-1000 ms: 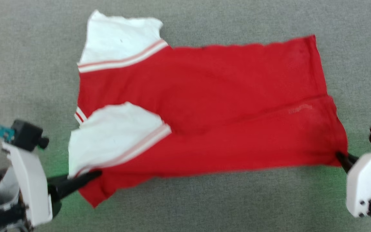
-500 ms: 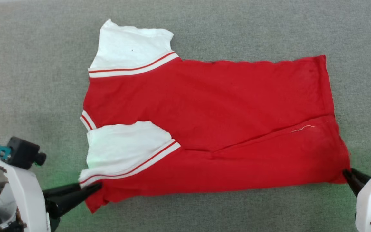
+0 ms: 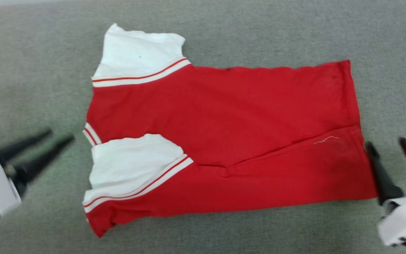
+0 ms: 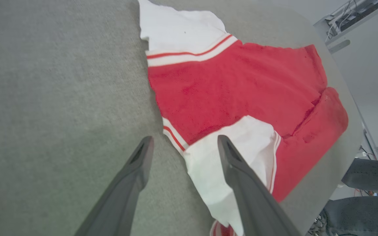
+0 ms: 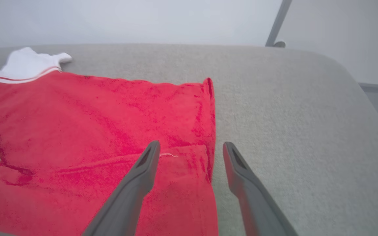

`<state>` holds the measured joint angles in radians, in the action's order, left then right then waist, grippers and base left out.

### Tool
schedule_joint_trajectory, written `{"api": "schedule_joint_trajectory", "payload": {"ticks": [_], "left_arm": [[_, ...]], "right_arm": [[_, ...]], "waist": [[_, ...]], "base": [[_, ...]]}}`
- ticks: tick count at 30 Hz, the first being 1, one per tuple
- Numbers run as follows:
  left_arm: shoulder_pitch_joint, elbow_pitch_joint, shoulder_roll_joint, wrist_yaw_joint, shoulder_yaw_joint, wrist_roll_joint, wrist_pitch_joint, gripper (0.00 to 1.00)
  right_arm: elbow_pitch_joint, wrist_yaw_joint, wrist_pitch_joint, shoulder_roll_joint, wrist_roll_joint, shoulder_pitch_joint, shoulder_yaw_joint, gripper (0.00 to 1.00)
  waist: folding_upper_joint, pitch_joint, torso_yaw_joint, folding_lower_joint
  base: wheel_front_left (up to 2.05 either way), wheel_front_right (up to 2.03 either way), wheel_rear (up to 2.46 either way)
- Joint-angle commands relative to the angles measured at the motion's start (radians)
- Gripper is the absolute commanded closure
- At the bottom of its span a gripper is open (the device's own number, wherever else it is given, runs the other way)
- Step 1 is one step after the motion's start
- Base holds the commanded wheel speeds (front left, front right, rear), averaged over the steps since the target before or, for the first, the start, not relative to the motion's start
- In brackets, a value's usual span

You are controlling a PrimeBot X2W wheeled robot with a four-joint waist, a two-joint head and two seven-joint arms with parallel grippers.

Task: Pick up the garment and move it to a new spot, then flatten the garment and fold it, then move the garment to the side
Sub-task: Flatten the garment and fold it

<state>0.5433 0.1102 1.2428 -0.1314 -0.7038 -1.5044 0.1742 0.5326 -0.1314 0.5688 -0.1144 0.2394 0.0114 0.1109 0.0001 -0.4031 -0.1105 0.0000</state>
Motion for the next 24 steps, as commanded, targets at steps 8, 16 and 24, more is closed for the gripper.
{"api": "schedule_joint_trajectory", "payload": {"ticks": [8, 16, 24], "left_arm": [[0.251, -0.205, -0.079, 0.002, 0.001, 0.193, -0.002, 0.0], [0.482, -0.377, -0.112, 0.002, -0.035, 0.254, 0.053, 0.0], [0.601, -0.441, -0.084, 0.002, -0.129, 0.194, 0.285, 0.0]], "right_arm": [[-0.096, 0.002, -0.32, 0.061, -0.086, 0.077, -0.12, 0.0], [-0.186, 0.002, -0.6, 0.065, 0.021, 0.07, -0.159, 0.0], [-0.26, 0.002, -0.691, 0.065, 0.052, 0.021, -0.196, 0.0]], "waist": [[-0.0001, -0.063, -0.11, 0.0], [-0.0001, -0.124, -0.253, 0.0], [-0.0001, -0.138, -0.323, 0.0]], "base": [[0.0, 0.0, 0.0], [0.0, 0.0, 0.0], [0.0, 0.0, 0.0]]}}
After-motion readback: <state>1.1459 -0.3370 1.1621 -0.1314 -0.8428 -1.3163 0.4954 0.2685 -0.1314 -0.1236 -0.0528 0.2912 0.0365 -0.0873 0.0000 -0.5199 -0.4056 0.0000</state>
